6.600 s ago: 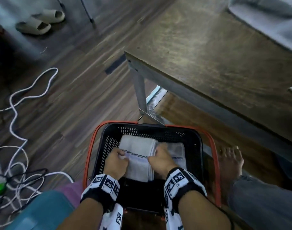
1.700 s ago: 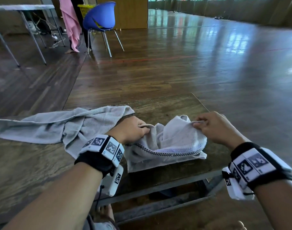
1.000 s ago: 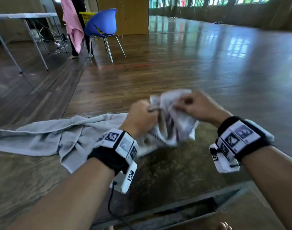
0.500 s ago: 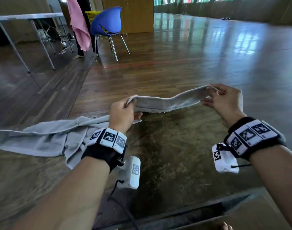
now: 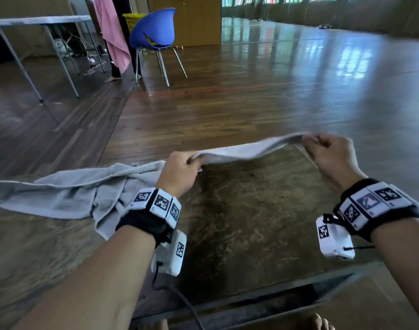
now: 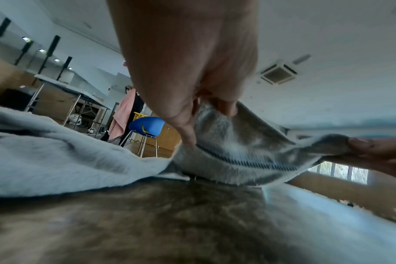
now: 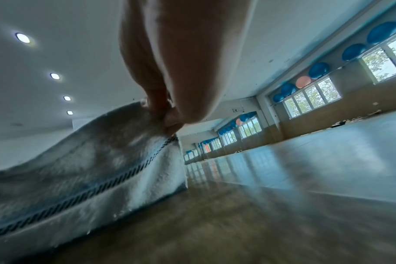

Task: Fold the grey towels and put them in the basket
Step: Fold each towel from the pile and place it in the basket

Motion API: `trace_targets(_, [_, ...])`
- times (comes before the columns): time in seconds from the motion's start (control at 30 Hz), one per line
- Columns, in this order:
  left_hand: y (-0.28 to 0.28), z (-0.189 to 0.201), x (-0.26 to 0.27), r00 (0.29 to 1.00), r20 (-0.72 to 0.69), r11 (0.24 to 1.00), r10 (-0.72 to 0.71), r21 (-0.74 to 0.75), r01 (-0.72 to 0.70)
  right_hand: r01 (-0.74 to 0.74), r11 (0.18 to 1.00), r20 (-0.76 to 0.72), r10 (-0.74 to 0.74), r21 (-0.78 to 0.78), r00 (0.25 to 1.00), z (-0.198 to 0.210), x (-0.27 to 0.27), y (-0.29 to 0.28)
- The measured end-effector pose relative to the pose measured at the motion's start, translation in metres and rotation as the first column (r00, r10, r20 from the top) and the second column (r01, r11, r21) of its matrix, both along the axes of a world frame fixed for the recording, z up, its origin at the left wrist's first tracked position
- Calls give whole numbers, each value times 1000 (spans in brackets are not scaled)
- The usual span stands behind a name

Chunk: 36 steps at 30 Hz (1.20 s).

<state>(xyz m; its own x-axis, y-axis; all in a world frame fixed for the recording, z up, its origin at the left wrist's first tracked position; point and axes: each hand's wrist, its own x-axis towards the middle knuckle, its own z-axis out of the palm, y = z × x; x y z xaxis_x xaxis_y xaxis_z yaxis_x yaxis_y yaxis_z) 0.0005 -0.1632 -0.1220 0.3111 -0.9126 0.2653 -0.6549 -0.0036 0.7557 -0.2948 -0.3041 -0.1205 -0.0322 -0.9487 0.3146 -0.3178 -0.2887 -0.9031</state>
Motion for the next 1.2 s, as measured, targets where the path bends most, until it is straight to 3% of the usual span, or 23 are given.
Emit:
trace_targets(0.07, [5, -8, 1, 994, 83, 990, -75, 128, 64, -63, 998, -226, 60, -6, 972, -14, -15, 10])
trace_targets(0.13, [13, -13, 4, 985, 100, 969, -138, 219, 114, -247, 969, -473, 228, 23, 851, -21, -29, 24])
trace_targets(0.2, [23, -17, 8, 977, 119, 944, -179, 301, 137, -363, 929, -596, 331, 69, 732, -22, -43, 37])
trace_targets(0.27, [37, -19, 13, 972, 139, 925, -191, 357, 131, -396, 918, -578, 336, 23, 744, -19, -55, 50])
trace_targets(0.37, [48, -18, 19, 974, 111, 926, -195, 348, 146, -321, 947, -443, 277, -27, 853, -13, -68, 63])
trace_targets(0.5, [64, -11, 17, 967, 111, 949, -231, 245, 198, -341, 936, -406, 280, -87, 870, 1, -89, 89])
trace_targets(0.67, [72, -5, 2, 974, 47, 960, -220, 188, 208, -442, 896, -411, 415, 33, 811, 2, -102, 114])
trace_targets(0.77, [75, 1, -9, 976, -11, 929, -219, 304, 212, -456, 870, -403, 492, 190, 771, 6, -104, 119])
trace_targets(0.87, [77, 3, -11, 961, -201, 842, -188, 470, 263, -501, 768, -348, 632, 398, 693, 15, -103, 122])
trace_targets(0.97, [78, 5, -11, 938, -302, 777, -171, 544, 317, -484, 746, -374, 656, 458, 656, 17, -97, 119])
trace_targets(1.1, [63, 0, -1, 988, -126, 921, -85, 369, 126, -349, 881, -365, 455, 320, 812, 7, -83, 104])
trace_targets(1.2, [55, -11, 4, 997, 55, 947, -55, 321, 35, -234, 946, -426, 311, 223, 850, -7, -71, 88])
